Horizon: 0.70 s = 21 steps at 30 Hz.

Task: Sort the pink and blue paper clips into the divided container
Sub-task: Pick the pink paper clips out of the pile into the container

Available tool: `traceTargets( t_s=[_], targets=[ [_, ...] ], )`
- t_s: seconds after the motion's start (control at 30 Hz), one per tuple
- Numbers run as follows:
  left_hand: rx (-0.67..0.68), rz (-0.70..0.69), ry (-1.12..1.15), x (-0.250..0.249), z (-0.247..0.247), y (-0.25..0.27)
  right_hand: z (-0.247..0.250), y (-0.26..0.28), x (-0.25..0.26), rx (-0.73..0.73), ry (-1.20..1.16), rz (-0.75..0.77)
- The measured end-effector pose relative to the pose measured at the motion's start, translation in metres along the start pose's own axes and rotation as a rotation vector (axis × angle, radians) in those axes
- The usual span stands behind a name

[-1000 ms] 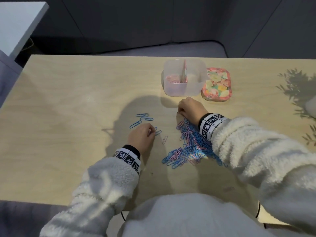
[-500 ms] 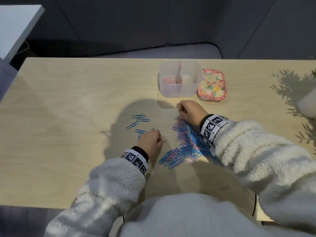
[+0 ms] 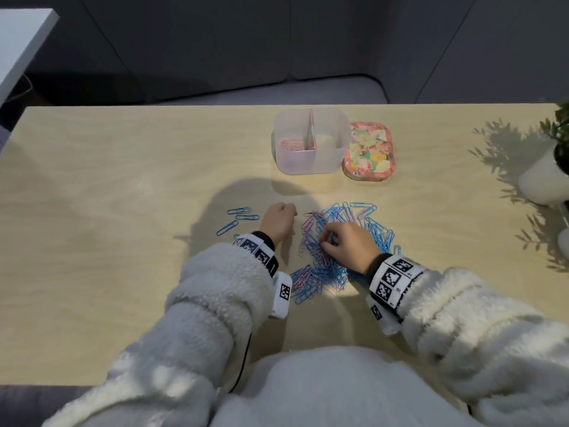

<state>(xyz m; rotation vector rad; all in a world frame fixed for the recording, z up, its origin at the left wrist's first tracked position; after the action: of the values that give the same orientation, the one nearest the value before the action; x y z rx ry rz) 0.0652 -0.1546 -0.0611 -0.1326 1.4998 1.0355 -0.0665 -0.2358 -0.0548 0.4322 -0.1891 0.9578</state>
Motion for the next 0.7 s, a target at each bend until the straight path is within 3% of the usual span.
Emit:
traceTargets(
  t_s=[0.23, 0.4, 0.53, 0.6, 0.7],
  targets=[
    [0.019, -0.116, -0.368, -0.001, -0.011, -0.001, 0.038, -0.038, 0.001, -0.131, -0.033, -0.087],
    [0.001, -0.226, -0.609, -0.006, -0.016, 0.004, 0.029, -0.062, 0.019, -0.003, 0.159, 0.000],
    [0.066, -0.222, -0.686, -0.009, -0.012, 0.006, 0.023, -0.066, 0.019, 0.035, 0.202, 0.008],
    [0.086, -0.192, -0.662, -0.006, -0.005, 0.007, 0.030, -0.068, 0.015, 0.017, 0.080, 0.000],
    [0.097, -0.196, -0.645, -0.006, 0.002, 0.010, 0.046, -0.076, 0.011, 0.097, -0.389, -0.057]
  ],
)
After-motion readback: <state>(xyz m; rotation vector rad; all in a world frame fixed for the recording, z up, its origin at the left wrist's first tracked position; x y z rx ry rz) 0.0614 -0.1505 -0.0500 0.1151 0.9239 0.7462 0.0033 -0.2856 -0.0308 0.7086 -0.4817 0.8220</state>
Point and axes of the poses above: each hand's wrist, its own y-axis away from the middle knuckle, its own z-axis out of the back of the hand, x = y × z, the point moved 6 cm from there along -y, towards the middle knuckle, and after that the axes turned 11 degrees about y, right-handed, at the moved point
